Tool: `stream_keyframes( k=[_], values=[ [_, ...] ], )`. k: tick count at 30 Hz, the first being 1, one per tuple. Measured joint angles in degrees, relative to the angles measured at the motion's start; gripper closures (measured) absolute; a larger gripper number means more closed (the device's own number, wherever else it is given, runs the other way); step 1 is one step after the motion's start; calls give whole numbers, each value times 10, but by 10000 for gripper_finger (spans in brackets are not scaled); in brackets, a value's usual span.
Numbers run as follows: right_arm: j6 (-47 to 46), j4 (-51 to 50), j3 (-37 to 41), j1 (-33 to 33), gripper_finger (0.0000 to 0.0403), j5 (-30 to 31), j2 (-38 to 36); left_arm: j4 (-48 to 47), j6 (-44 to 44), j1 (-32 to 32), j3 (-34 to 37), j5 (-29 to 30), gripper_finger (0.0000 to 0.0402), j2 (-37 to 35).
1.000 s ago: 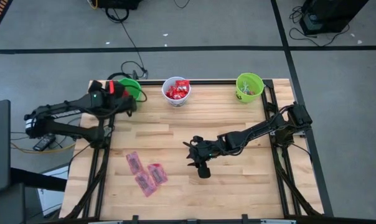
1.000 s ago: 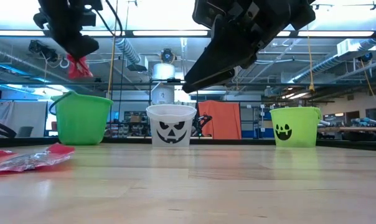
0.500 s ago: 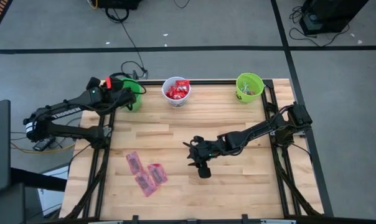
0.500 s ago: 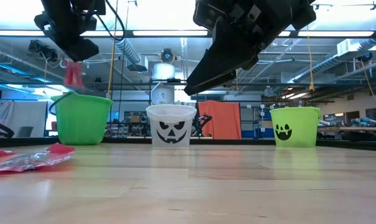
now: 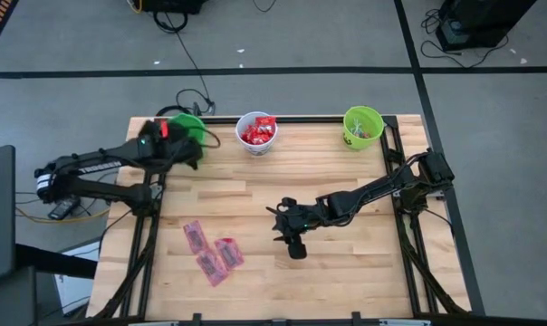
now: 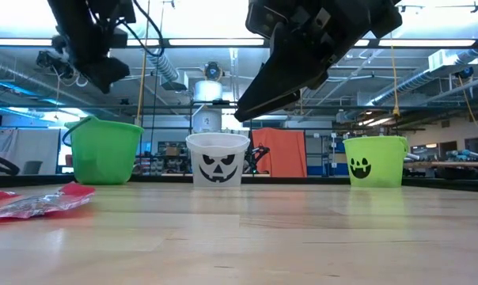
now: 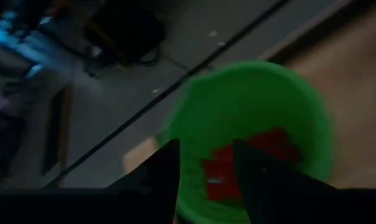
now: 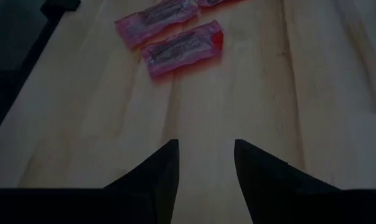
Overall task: Sort candy by brand, put in halloween buckets
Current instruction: Put the pink candy into the green bucket
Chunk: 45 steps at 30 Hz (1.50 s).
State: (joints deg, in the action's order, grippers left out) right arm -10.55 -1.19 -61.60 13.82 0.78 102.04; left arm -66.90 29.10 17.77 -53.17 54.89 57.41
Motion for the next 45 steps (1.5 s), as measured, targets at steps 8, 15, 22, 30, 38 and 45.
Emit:
stream_keyframes(
  k=[8,15,22,30,38,45],
  values=[
    [1,1,0,-2,238,26,0,78,67,-126,114,-28,252,0],
    [1,2,0,-11,238,26,0,108,106,-228,133,-92,253,0],
    [-13,2,0,-11,238,26,0,189,82,-337,132,-165,253,4],
    [-24,7,0,-8,238,26,0,283,69,-426,164,-328,253,19],
    [-25,12,0,-8,238,26,0,339,166,-491,216,-416,253,53],
    [-24,14,0,-8,238,26,0,231,369,-512,216,-495,253,75]
  ],
)
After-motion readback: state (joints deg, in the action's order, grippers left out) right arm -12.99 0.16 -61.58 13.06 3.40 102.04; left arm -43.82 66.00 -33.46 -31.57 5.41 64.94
